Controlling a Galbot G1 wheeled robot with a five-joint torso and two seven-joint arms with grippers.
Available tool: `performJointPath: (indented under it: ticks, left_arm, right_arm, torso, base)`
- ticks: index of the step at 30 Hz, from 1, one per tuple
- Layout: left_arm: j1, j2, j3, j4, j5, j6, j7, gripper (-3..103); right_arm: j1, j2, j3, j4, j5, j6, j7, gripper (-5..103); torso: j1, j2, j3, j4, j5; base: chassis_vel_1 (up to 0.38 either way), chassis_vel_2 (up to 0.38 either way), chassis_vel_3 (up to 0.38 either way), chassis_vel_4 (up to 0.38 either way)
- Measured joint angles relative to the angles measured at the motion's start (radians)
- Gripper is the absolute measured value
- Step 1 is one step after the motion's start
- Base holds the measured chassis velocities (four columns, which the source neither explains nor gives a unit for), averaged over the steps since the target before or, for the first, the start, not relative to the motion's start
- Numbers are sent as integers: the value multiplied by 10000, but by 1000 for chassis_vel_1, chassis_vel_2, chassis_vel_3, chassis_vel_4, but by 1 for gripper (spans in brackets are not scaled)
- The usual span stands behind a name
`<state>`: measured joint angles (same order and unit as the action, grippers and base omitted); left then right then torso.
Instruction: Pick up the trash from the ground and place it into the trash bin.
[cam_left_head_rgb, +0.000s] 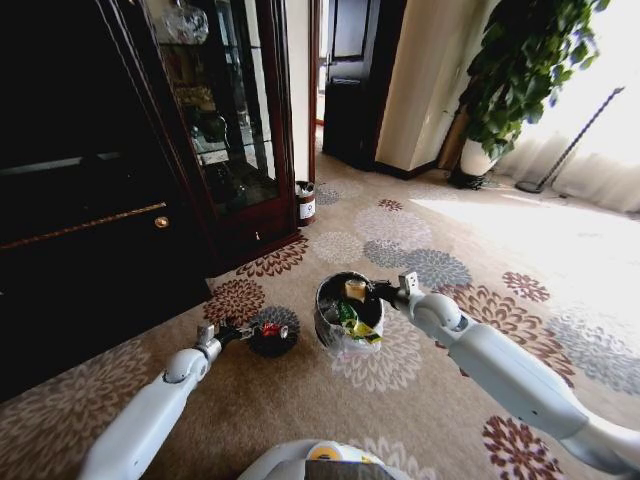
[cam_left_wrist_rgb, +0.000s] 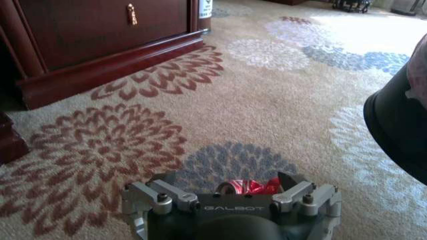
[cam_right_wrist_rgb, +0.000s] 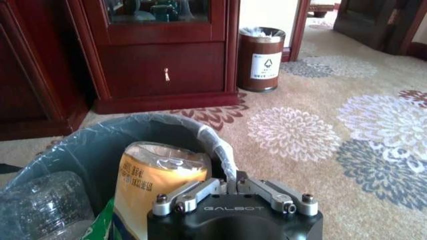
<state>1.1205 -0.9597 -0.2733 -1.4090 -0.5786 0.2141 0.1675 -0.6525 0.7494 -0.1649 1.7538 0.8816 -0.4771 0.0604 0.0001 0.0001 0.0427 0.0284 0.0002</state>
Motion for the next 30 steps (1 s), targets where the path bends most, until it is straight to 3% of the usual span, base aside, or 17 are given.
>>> performJointPath:
  ticks: [2,8,11,20,24,30]
  left_arm:
    - [-204,-287,256,198,-72,129,-314,100]
    - [-635,-650,668,885,199,219,-284,100]
    - [-1007,-785,696,1819,870,92,167,100]
    - [-1362,-869,698,2824,1076,-319,604,100]
    - [-1681,-1013,819,3461,1812,-1111,913,100]
    - [-1938,-1092,882,3939,1922,-2006,1744,100]
  right_arm:
    - [-5,-4,-17,27,13,0,15,2]
    - [79,21,-176,108,149,0,166,2]
    - [113,-29,-230,157,232,0,232,2]
    - [167,-52,-373,116,273,0,345,2]
    - [459,49,-697,35,432,-7,486,2]
    - [725,133,-1001,-105,531,-21,556,2]
  torso:
    - [0,0,0,1,0]
    - [0,0,0,-2,0]
    - [0,0,0,0,-1]
    - [0,0,0,-1,0]
    - [0,0,0,-1,-1]
    - [0,0,0,-1,0]
  base:
    - [0,0,0,0]
    - [0,0,0,0]
    - [0,0,0,0]
    - [0,0,0,0]
    - [0,0,0,0]
    - [0,0,0,0]
